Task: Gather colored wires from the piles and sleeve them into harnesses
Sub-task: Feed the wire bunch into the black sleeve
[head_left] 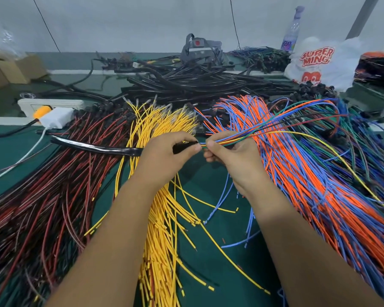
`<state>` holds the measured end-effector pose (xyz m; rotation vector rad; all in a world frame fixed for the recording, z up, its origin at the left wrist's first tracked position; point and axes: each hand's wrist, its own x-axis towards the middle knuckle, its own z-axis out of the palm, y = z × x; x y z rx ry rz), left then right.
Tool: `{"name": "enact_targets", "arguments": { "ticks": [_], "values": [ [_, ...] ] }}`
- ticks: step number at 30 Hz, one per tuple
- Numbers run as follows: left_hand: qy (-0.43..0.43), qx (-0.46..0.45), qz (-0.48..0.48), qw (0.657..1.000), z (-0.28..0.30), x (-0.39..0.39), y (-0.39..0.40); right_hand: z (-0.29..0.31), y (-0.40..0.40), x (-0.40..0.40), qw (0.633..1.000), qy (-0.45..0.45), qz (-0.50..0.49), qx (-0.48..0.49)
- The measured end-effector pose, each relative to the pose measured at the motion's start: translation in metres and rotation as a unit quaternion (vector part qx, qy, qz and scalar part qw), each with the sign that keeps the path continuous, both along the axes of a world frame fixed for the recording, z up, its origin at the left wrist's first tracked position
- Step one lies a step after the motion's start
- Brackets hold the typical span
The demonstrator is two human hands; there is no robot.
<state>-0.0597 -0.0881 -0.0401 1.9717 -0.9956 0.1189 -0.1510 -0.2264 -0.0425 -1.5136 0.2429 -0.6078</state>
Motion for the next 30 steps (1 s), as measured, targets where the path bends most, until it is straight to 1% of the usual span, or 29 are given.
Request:
{"name": "enact_targets", "arguments": {
  "ticks": [2, 5, 7, 9, 14, 16, 19, 22, 26, 30],
  "values": [
    [-0.064, 0.038, 0.001, 0.997, 0.0012, -0.001, -0.0004, -0.0001, -0.001, 0.0002, 1.0, 0.008, -0.005, -0.006],
    [-0.154, 0.097, 0.017, 0.983, 0.0013, 0.0001, -0.0001, -0.0008, -0.0003, 0.0012, 1.0, 0.016, -0.014, -0.005],
    [-0.192, 0.117, 0.029, 0.974, -0.0007, 0.0006, -0.0005, -0.0008, 0.0003, 0.0013, 1.0, 0.017, -0.012, -0.001],
    [-0.186, 0.117, 0.033, 0.975, -0.0013, -0.0008, -0.0009, -0.0002, 0.0005, 0.0009, 1.0, 0.011, -0.004, 0.008],
    [-0.053, 0.065, 0.003, 0.997, 0.0007, -0.0037, -0.0019, 0.0004, 0.0, -0.0004, 0.999, -0.007, 0.02, 0.035],
    [-0.034, 0.061, 0.007, 0.998, 0.0, -0.0034, -0.0022, 0.0, -0.0005, -0.0002, 0.999, -0.011, 0.023, 0.033],
    [-0.052, 0.067, -0.003, 0.996, 0.0, -0.0028, -0.0021, -0.0014, -0.0021, 0.0, 0.999, -0.01, 0.019, 0.025],
    [-0.093, 0.082, -0.007, 0.992, 0.0023, -0.0041, -0.0022, -0.0029, -0.0032, 0.0006, 1.0, -0.004, 0.0, 0.01],
    [-0.112, 0.076, -0.003, 0.991, 0.0049, -0.0064, -0.0013, -0.0026, -0.0018, 0.0025, 1.0, -0.006, -0.021, 0.002],
    [-0.162, 0.121, 0.026, 0.979, 0.0025, -0.0038, -0.002, -0.0022, 0.0005, 0.0022, 0.999, -0.001, -0.034, -0.007]
  ]
}}
